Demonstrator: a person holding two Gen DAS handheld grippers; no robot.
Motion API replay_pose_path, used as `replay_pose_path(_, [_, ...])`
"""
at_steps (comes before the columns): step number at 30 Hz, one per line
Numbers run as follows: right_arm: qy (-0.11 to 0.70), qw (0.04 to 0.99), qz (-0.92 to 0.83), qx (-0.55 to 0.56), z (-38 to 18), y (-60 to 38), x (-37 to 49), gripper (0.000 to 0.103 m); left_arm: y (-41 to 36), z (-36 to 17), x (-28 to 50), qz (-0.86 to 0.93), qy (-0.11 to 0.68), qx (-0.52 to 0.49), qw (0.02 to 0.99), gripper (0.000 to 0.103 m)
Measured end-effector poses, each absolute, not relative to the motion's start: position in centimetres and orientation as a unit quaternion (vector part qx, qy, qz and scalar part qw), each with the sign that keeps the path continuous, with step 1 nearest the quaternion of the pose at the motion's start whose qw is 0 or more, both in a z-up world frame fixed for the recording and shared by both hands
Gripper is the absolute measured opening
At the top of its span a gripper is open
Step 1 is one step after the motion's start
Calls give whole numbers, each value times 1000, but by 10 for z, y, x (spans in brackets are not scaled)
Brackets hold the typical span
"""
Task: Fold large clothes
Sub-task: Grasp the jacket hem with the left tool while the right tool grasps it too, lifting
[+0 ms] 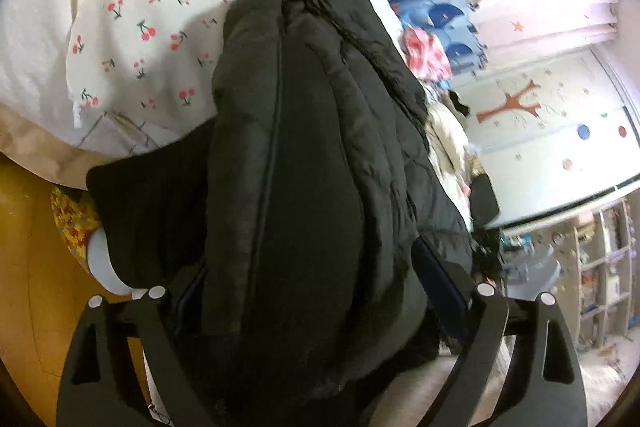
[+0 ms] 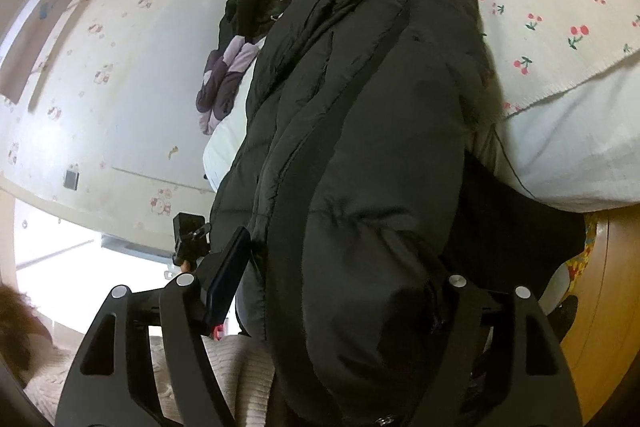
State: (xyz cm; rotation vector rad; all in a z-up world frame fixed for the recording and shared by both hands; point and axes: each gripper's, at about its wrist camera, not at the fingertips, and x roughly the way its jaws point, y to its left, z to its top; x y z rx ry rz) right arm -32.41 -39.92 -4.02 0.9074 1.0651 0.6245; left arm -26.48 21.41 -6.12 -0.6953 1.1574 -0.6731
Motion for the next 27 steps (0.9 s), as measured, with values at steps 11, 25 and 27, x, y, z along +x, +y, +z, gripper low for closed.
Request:
replay_pose_path(11, [479,727,268,413,-31,-400,-319,70,232,-53,-278,-320,465,-348,748,77])
replay_pose_path(25, [481,726,266,412,-21,-395,-321,72,224,-74,-289,-346,487,-343,725,88])
replay_pose_path(27, [475,732,272,406,-17,-395,-323,71,223,-73,-288,-347,489,-342,724,88])
